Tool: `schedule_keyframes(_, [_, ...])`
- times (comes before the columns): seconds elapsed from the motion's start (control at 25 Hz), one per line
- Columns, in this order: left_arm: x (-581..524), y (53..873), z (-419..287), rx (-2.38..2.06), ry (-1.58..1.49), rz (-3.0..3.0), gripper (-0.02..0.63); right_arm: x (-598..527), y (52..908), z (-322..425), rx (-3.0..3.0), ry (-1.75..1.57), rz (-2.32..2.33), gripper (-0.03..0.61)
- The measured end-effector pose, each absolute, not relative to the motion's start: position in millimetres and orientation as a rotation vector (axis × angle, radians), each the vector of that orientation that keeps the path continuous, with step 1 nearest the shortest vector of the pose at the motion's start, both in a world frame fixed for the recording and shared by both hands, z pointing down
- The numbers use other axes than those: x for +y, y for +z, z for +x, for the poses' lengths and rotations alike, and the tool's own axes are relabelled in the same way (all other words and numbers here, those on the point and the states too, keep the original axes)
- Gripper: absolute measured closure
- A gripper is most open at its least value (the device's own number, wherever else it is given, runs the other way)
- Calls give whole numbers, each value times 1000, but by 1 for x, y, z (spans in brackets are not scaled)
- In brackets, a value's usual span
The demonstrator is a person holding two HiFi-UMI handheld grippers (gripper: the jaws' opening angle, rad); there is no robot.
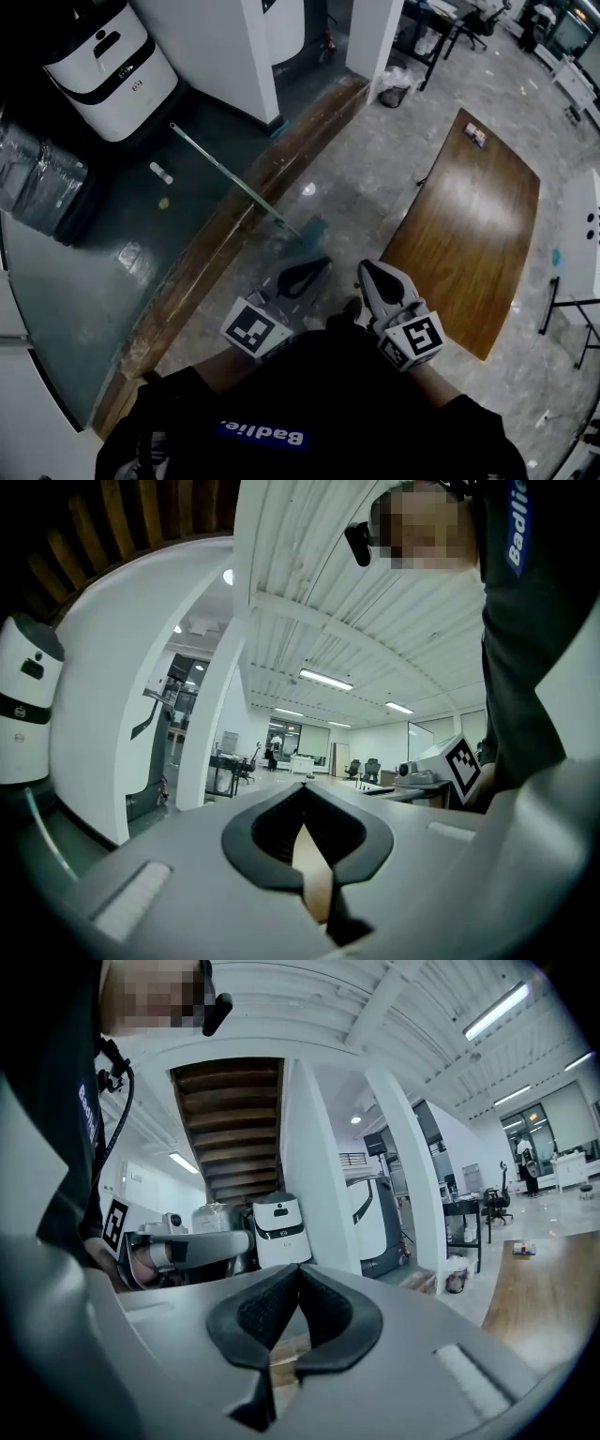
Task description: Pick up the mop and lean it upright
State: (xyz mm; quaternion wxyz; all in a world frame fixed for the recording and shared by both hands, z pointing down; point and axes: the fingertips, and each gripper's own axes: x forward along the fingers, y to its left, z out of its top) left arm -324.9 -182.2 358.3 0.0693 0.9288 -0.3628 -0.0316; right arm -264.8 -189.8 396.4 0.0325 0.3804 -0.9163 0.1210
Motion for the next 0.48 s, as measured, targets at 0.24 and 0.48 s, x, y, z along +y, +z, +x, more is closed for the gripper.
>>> schedule_keyframes(0.24, [-130,363,-350,-975,-130,2817,598,-132,400,-298,-2754,338,1231,574])
schedule_keyframes(0.48, [-103,357,-351,-913,-165,2827,598,-105,390,-303,-2741,277,1256,574])
